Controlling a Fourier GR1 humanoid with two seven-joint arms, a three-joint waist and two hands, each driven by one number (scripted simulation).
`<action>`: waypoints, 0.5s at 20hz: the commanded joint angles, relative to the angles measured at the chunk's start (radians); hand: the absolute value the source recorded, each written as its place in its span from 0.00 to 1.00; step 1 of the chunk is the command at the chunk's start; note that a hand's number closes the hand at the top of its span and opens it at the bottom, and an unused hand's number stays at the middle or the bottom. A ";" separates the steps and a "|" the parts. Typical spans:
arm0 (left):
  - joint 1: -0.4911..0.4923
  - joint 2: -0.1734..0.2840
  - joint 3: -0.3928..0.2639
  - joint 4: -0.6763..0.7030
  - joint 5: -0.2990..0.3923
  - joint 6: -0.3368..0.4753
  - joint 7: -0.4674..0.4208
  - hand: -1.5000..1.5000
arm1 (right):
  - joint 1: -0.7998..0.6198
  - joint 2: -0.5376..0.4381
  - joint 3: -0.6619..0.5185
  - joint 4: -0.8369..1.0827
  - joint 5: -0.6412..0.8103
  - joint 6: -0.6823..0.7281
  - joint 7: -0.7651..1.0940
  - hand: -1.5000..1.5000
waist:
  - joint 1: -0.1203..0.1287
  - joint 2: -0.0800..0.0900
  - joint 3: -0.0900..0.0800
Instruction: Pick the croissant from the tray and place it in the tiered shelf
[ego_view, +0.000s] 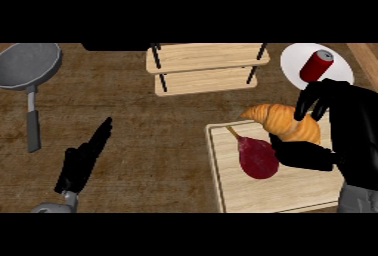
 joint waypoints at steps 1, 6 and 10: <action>0.010 -0.005 -0.002 0.018 -0.013 -0.013 -0.016 0.50 | -0.193 0.070 -0.059 0.013 0.010 0.068 0.147 1.00 | 0.010 0.004 -0.002; -0.014 0.005 0.018 0.000 0.009 -0.047 0.020 0.50 | -0.404 0.028 -0.197 0.249 -0.016 0.083 0.067 1.00 | 0.016 0.006 -0.002; -0.010 -0.022 0.017 0.050 -0.033 -0.014 -0.046 0.50 | -0.523 0.028 -0.228 0.495 0.044 -0.013 -0.034 1.00 | 0.021 0.009 -0.002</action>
